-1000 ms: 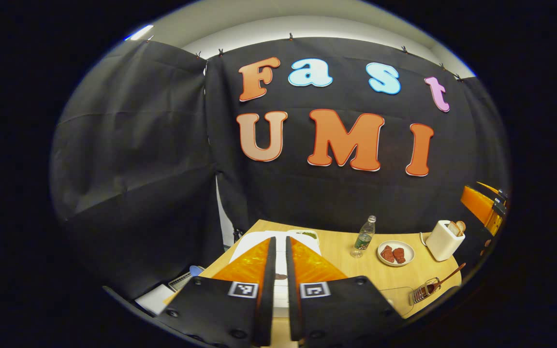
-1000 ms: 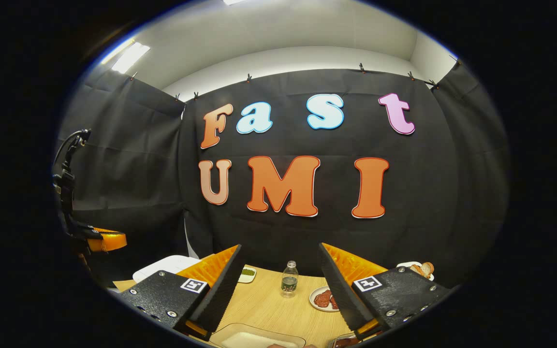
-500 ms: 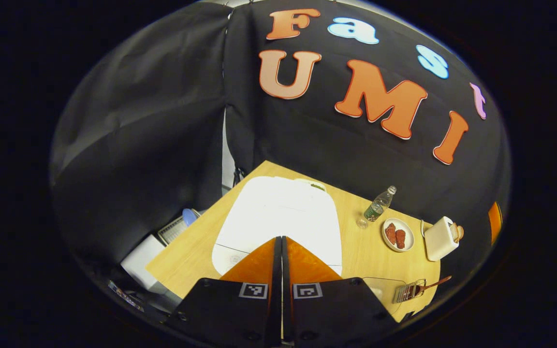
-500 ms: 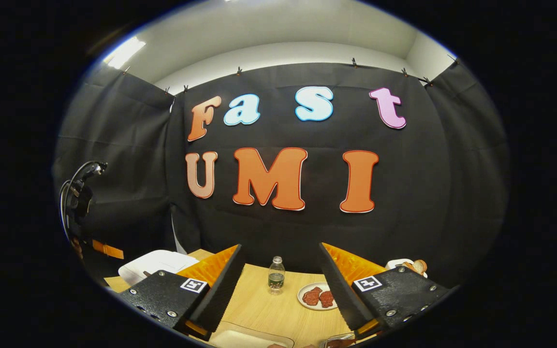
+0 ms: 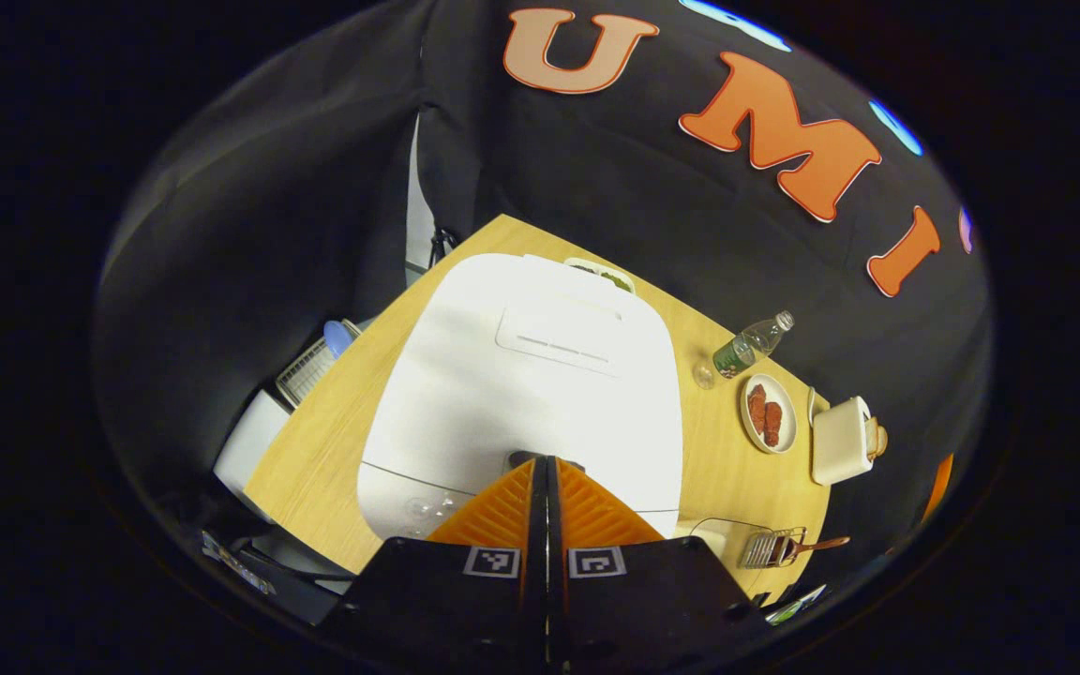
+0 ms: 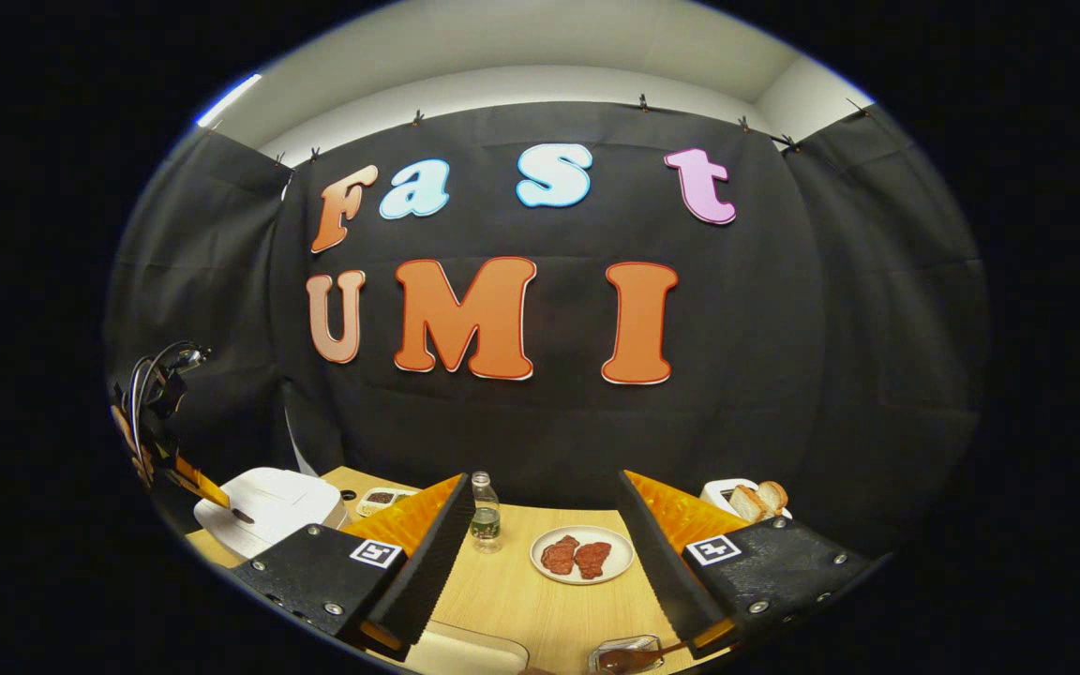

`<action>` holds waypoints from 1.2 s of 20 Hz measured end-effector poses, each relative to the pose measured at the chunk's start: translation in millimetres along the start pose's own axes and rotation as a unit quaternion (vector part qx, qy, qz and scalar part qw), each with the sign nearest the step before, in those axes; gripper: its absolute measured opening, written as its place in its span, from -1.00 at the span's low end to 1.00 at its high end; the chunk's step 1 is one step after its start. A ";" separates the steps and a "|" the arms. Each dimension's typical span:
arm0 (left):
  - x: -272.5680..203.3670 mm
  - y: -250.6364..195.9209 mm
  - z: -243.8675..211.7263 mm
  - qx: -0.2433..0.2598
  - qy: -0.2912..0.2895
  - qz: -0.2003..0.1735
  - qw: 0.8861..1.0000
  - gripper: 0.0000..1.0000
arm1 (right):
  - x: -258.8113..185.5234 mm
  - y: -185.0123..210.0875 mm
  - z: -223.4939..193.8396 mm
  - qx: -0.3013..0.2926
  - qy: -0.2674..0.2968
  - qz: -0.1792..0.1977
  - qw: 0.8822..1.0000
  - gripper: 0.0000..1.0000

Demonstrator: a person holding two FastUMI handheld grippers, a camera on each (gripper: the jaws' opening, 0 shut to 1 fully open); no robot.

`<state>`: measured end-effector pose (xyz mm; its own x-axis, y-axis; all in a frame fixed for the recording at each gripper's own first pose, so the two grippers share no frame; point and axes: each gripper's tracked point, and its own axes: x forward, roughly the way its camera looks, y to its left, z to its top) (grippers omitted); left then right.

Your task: Close the left gripper, press the button to open the rice cooker; take a wooden spoon from the chopstick holder with the right hand, scoop a spoonful of rice and pour it into the rice cooker, then put the wooden spoon back into the chopstick holder.

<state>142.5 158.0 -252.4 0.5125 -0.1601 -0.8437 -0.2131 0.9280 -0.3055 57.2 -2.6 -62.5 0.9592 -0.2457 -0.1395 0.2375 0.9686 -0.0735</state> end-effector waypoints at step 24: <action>-73.0 -31.9 84.0 0.075 -0.257 0.037 0.963 -0.89 | -10.2 -8.4 -31.8 0.009 0.042 0.004 0.999 0.89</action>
<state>181.8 168.4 -144.0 0.8526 0.0615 -0.5189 -0.1635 0.9746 -0.1532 40.4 -9.4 -91.9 0.9448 -0.2401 -0.2231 0.2338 0.9707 -0.0548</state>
